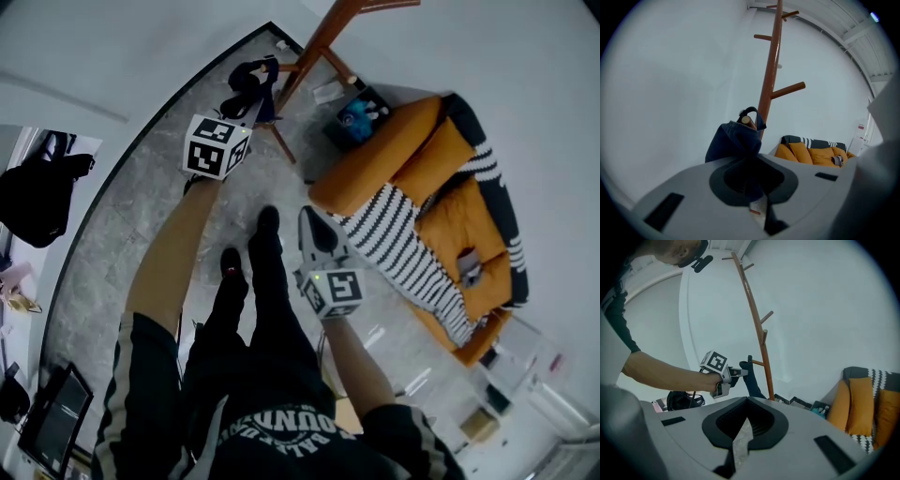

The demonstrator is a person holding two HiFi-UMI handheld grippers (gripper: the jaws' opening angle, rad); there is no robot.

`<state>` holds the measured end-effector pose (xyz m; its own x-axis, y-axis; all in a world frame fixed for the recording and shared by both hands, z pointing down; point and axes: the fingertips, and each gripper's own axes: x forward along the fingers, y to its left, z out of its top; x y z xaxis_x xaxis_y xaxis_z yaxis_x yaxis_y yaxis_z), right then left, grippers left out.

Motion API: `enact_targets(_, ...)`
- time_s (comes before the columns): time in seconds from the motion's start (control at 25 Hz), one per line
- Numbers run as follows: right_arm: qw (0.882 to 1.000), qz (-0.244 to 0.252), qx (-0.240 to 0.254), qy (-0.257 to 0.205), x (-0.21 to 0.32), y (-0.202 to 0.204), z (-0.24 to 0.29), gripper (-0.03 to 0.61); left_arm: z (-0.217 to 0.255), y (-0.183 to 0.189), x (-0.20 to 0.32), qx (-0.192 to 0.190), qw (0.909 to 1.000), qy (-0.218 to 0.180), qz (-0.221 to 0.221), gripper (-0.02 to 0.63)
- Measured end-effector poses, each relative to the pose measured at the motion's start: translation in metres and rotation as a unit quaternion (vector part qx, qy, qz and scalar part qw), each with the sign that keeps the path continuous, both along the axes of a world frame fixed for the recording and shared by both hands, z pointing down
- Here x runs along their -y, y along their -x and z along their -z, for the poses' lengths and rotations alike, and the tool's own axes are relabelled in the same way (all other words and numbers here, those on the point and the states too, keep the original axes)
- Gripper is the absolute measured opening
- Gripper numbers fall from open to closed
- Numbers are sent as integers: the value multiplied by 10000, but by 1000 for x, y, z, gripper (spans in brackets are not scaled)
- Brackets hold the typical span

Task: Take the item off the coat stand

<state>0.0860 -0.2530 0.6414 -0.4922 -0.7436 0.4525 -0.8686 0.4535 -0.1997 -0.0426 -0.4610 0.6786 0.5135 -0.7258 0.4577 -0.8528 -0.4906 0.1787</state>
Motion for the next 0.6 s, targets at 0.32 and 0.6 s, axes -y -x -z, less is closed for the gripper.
enact_targets(0.32, 9999, 105, 64, -93, -9, 19, 7, -2, 17, 21, -19, 131, 9999, -38, -49, 18)
enact_targets(0.6, 9998, 68, 107, -141, -17, 29, 20, -2, 49, 35, -41, 308, 9990, -254, -220, 18)
